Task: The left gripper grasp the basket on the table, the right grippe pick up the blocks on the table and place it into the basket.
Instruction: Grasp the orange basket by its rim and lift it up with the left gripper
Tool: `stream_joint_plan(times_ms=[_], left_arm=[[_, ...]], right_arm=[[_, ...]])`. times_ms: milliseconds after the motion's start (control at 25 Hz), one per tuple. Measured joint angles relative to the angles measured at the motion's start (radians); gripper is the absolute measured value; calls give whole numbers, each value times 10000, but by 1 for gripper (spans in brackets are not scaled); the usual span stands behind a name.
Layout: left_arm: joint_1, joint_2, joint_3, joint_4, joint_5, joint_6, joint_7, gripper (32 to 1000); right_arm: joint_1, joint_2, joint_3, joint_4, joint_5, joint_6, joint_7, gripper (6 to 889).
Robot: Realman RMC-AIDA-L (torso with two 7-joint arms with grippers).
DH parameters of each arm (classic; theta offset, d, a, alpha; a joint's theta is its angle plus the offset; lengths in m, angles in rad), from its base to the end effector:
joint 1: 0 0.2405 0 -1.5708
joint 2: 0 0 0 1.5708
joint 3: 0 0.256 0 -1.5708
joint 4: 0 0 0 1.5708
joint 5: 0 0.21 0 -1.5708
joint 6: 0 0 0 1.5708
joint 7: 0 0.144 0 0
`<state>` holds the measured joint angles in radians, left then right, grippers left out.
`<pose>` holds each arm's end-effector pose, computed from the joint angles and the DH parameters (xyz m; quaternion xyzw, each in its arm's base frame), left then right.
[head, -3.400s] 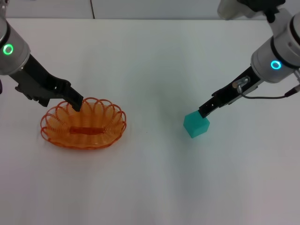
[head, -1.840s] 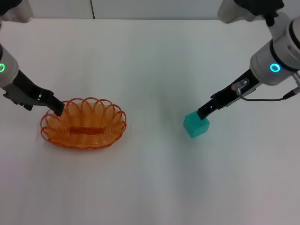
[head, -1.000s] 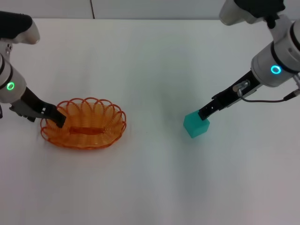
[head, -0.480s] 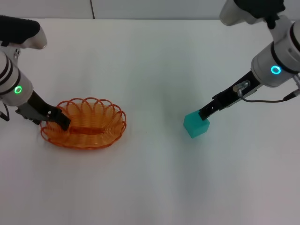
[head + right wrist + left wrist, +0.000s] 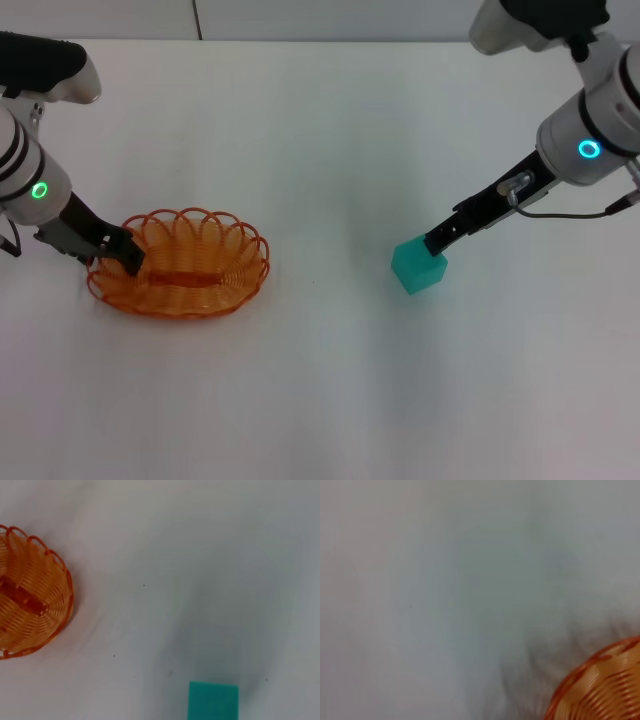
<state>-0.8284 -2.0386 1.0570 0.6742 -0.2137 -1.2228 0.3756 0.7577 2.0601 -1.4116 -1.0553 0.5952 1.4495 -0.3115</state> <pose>-0.2797 0.4010 -0.0001 -0.7705 -0.5328 0.2215 0.2708 0.1792 0.3767 -0.0312 -0.8596 0.4546 -0.1678 0.1621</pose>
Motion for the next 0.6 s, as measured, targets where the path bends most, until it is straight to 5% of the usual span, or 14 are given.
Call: stream_joint_plan(times_ms=[600], left_arm=[[0,-13,-2,-8,-57,-5,176,302]], right_arm=[[0,1,150,42,0,0,-76,801]])
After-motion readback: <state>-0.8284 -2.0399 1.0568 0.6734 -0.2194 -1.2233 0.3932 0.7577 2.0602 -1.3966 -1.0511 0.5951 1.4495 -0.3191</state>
